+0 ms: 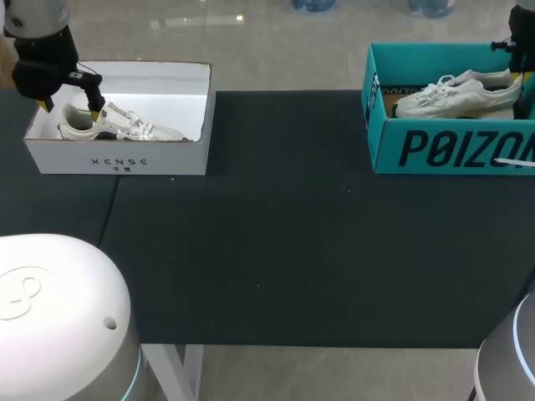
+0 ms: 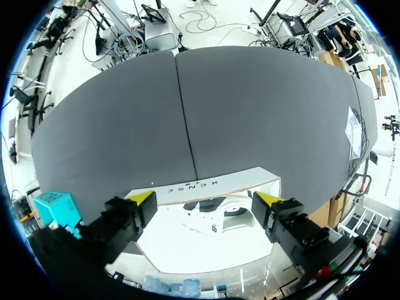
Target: Take the shoe out of the shoebox, open the shoe tongue, remove and reinsert the insole, then place the shoe into the shoebox
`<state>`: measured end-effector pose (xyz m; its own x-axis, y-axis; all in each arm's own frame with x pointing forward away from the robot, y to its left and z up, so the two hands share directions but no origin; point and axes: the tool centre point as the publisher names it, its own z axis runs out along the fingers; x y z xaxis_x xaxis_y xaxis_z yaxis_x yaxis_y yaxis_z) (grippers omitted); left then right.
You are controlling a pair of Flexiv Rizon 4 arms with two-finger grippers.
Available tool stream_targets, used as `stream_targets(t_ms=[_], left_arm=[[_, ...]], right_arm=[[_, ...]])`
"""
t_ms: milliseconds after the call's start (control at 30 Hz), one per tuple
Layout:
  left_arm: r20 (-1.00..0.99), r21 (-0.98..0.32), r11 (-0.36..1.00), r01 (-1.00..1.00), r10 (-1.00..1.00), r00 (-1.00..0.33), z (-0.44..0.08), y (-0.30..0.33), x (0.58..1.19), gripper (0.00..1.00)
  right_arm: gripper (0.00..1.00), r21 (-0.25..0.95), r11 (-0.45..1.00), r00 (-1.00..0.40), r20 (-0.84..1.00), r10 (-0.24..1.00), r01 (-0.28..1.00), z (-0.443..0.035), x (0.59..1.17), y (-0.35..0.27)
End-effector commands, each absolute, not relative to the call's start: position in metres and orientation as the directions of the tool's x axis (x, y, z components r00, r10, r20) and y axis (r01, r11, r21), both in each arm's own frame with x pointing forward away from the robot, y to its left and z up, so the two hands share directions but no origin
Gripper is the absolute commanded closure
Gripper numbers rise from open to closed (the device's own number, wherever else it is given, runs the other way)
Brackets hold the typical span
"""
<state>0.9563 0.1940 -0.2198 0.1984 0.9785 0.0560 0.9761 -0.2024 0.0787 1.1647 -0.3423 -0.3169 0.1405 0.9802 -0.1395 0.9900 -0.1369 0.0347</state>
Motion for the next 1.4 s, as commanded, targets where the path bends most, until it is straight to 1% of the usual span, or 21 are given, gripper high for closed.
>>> stream_targets(t_ms=[33,300,633,800,1033,1400], left_arm=[[0.057,0.081,-0.204,0.976,0.978,0.200,-0.220,0.194,0.956,0.00],[0.057,0.081,-0.204,0.976,0.978,0.200,-0.220,0.194,0.956,0.00],[0.057,0.081,-0.204,0.976,0.978,0.200,-0.220,0.194,0.956,0.00],[0.057,0.081,-0.204,0.976,0.978,0.200,-0.220,0.194,0.956,0.00],[0.057,0.081,-0.204,0.976,0.978,0.200,-0.220,0.194,0.956,0.00],[0.057,0.081,-0.204,0.976,0.978,0.200,-0.220,0.194,0.956,0.00]], right_arm=[[1.00,0.058,-0.136,0.143,-0.143,0.979,0.989,-0.298,1.155,-0.339],[1.00,0.095,-0.129,0.141,-0.141,0.980,0.987,-0.283,1.156,-0.334],[1.00,0.105,-0.124,0.137,-0.134,0.981,0.987,-0.280,1.157,-0.330],[1.00,0.104,-0.143,0.156,-0.139,0.978,0.984,-0.268,1.158,-0.333],[1.00,0.131,-0.170,0.187,-0.129,0.974,0.977,-0.236,1.162,-0.335],[1.00,0.211,-0.153,0.179,-0.108,0.978,0.965,-0.172,1.159,-0.331]])
